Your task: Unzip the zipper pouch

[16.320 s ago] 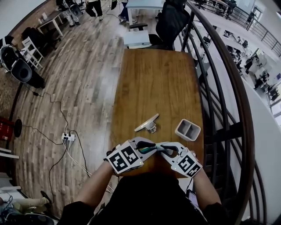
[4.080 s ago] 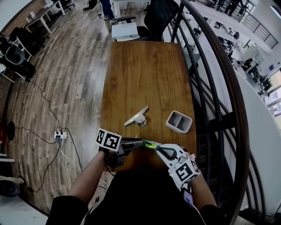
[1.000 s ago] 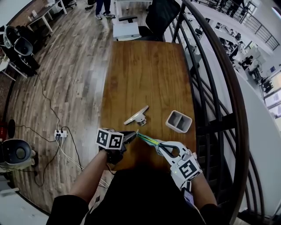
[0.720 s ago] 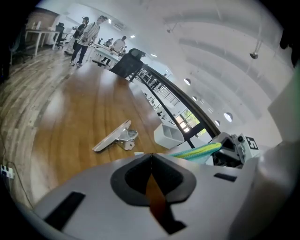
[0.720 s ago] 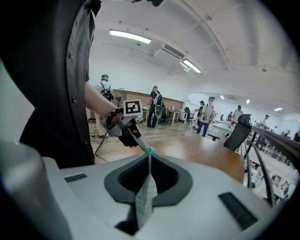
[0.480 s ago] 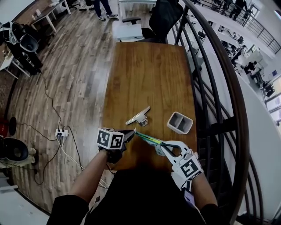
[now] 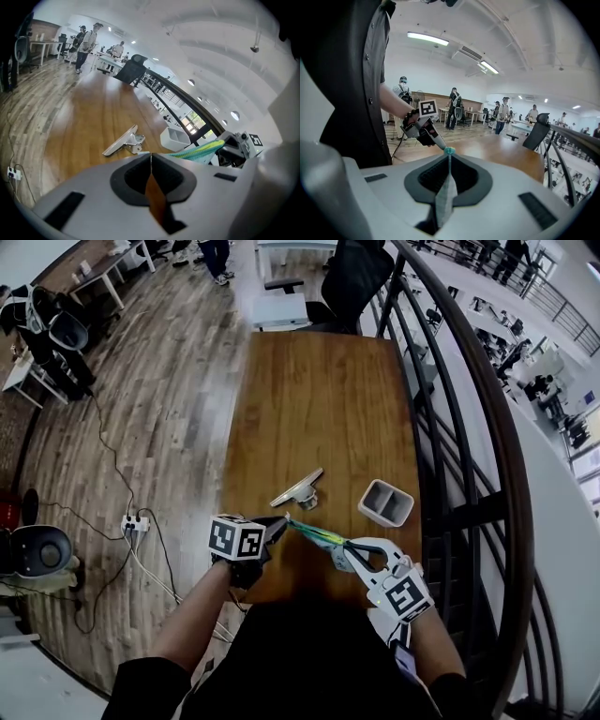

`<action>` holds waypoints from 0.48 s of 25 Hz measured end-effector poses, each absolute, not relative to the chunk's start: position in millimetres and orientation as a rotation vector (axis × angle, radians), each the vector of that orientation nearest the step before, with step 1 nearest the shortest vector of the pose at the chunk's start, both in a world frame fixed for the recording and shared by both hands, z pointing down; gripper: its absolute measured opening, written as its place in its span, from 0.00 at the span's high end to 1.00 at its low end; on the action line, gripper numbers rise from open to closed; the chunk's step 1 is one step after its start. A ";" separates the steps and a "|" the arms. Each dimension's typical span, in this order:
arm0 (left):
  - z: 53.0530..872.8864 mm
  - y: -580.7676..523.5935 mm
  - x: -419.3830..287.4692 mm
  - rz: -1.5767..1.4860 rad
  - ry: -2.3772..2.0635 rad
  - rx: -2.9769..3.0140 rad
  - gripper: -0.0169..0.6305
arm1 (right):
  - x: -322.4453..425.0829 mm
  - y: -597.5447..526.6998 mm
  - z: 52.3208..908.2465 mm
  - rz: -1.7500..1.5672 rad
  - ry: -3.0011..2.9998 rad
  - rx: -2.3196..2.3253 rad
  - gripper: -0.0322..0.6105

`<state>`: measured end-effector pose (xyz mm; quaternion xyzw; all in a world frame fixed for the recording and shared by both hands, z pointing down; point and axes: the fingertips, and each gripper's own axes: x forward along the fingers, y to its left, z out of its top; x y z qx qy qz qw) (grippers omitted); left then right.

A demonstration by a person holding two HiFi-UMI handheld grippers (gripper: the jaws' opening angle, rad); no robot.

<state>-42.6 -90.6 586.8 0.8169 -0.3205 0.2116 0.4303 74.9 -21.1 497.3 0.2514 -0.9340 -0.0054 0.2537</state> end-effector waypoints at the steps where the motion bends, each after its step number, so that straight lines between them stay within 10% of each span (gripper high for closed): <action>1: 585.7 -89.6 -43.4 0.520 -0.800 2.042 0.95 | 74.6 -21.3 497.4 -0.014 -2.538 0.682 0.93; 12: 571.8 -84.0 -45.6 0.418 -0.800 2.053 0.85 | 66.0 -28.0 500.0 0.013 -2.556 0.649 0.93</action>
